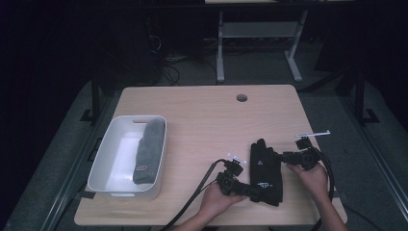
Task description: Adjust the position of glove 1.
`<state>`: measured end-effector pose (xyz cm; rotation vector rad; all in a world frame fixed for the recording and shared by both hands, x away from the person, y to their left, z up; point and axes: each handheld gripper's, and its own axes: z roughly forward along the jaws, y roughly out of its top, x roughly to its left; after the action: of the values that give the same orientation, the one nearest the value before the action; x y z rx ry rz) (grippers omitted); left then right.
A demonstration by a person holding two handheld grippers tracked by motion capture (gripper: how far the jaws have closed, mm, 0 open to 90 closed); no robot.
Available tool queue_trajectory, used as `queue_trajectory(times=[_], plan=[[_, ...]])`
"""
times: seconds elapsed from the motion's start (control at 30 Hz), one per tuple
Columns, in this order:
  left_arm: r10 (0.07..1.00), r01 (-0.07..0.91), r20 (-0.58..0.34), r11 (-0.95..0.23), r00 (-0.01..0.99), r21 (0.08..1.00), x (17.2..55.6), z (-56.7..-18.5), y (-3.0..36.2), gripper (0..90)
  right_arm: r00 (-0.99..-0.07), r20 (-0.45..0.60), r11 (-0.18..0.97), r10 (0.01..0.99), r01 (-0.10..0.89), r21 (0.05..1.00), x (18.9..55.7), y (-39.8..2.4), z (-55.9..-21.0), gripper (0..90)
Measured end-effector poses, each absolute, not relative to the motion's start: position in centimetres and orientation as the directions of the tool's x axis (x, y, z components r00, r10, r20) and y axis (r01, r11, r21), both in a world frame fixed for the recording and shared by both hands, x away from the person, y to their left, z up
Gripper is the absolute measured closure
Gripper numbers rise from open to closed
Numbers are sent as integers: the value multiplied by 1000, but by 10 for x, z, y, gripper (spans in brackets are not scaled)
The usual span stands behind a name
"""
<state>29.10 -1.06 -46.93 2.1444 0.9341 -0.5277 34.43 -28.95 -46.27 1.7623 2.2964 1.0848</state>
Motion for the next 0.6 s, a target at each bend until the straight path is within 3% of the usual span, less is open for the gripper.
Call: queue_trajectory(times=[0.4, 0.6], plan=[[421, 749, -634, -501, 648, 433, 297, -477, -15, 807, -361, 434, 72, 825, 830, 553, 340, -290, -469, 779], [410, 753, -649, -499, 641, 428, 299, -478, -14, 832, -363, 460, 59, 810, 832, 552, 340, -292, -468, 815]])
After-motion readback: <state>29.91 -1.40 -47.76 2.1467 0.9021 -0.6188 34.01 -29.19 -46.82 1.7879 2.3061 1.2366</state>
